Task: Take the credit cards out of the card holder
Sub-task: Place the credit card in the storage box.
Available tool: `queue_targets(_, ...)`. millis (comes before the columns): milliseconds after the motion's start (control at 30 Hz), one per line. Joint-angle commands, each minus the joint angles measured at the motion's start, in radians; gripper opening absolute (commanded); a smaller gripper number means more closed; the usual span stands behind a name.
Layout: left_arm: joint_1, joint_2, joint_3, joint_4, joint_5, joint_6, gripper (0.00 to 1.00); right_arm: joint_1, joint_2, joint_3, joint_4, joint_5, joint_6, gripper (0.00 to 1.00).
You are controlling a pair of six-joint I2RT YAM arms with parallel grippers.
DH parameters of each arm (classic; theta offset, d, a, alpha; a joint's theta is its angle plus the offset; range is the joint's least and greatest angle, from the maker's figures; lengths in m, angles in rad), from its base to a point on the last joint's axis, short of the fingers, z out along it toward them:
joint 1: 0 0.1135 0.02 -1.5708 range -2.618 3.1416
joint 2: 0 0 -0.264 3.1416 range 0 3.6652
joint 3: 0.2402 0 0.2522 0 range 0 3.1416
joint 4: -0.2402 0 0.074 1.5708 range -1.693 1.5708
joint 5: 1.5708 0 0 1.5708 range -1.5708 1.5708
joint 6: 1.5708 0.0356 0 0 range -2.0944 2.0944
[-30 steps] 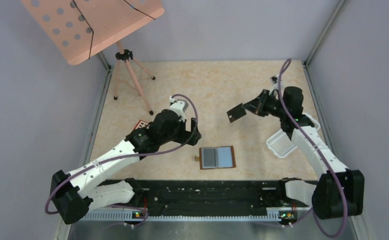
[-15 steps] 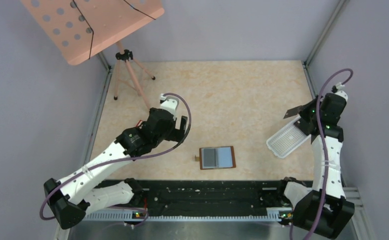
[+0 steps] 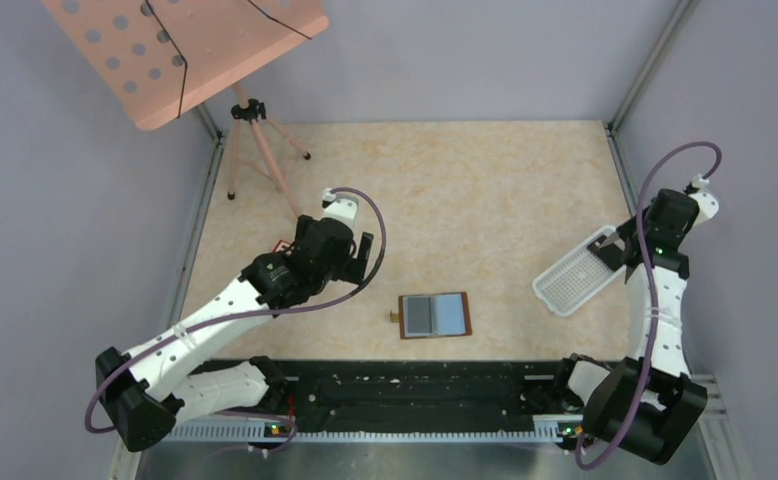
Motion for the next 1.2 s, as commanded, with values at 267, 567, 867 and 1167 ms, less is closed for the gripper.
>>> queue_targets(267,0.003,0.007,-0.006,0.088,0.009,0.02,0.99,-0.081,0.091,-0.039,0.181,-0.01,-0.051,0.0)
queue_targets(567,0.002,0.013,-0.019,0.094,0.036,0.008,0.99,-0.096,0.144,-0.072,0.231,-0.116,-0.099,0.0)
queue_targets(867,0.002,0.021,-0.014,0.09,0.039,0.004,0.99,-0.124,0.195,-0.079,0.309,-0.157,-0.104,0.0)
queue_targets(1167,0.002,0.041,0.0,0.094,0.055,-0.009,0.99,-0.137,0.269,-0.076,0.352,-0.199,-0.09,0.0)
